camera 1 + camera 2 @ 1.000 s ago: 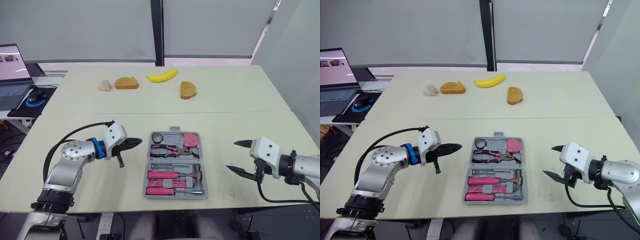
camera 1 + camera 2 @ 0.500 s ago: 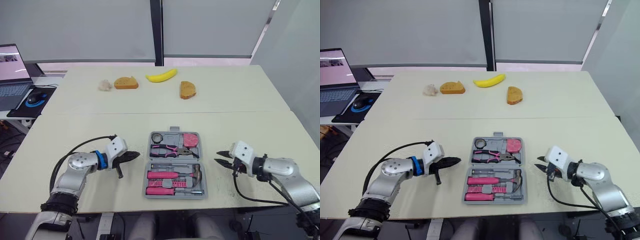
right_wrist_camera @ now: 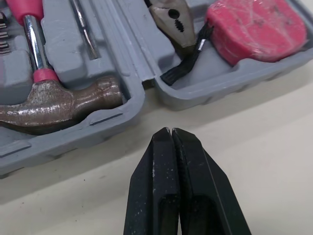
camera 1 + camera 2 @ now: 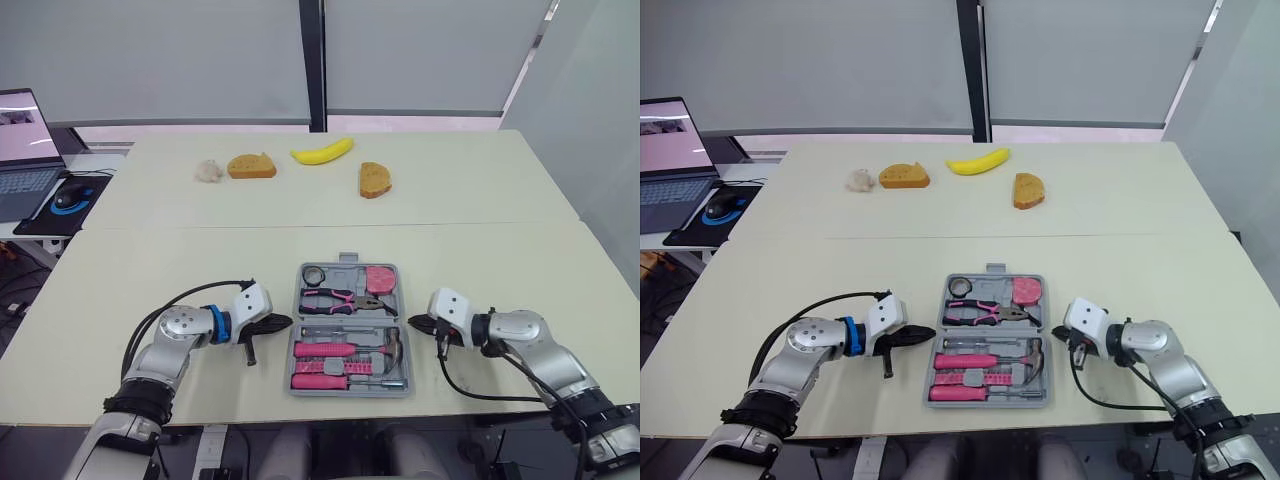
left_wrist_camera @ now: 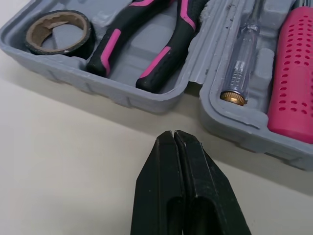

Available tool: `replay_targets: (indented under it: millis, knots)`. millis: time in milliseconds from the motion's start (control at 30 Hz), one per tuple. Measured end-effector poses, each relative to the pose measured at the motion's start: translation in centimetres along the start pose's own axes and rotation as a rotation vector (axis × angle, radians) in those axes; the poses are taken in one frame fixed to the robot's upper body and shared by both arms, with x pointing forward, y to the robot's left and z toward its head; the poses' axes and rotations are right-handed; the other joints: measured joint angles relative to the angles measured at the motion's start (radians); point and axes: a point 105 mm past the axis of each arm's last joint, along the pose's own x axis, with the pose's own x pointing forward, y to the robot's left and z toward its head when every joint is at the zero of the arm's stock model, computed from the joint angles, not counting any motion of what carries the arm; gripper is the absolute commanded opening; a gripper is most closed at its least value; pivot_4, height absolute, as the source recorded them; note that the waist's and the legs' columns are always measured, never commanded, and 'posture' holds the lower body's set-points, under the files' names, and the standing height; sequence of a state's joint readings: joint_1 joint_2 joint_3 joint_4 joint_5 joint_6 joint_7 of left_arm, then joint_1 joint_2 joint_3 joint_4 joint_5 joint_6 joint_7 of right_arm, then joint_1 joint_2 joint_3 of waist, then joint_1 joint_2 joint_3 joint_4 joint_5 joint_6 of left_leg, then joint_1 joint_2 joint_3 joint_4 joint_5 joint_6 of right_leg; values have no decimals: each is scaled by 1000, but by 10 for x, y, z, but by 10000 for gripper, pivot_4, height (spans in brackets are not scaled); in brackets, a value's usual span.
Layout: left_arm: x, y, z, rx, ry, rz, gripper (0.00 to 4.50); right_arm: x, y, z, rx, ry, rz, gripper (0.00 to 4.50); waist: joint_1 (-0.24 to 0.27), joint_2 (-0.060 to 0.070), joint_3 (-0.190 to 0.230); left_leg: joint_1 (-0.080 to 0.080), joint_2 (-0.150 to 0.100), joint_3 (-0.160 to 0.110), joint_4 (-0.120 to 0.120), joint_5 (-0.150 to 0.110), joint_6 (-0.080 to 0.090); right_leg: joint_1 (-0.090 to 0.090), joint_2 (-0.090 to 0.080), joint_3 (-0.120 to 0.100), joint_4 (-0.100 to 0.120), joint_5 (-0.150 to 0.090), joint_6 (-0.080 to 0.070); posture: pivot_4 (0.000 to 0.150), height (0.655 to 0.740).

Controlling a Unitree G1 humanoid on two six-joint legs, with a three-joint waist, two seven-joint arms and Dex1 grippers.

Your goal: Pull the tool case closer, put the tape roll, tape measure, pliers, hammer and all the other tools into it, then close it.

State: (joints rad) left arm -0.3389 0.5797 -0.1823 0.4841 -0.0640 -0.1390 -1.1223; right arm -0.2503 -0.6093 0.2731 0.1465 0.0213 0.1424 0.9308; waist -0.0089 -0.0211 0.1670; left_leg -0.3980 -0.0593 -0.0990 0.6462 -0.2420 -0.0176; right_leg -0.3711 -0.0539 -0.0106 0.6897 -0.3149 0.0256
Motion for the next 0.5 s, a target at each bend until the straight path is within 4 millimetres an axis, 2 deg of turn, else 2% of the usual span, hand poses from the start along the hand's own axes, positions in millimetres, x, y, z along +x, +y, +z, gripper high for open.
replay_targets:
  millis: [500]
  knots:
    - [7,1,1,23,5,1,0,17,2,7,-27,-7,48,271,-10,0,0,1,0,0,0,0,0,-1,0,0,2,0,0,1500,7361]
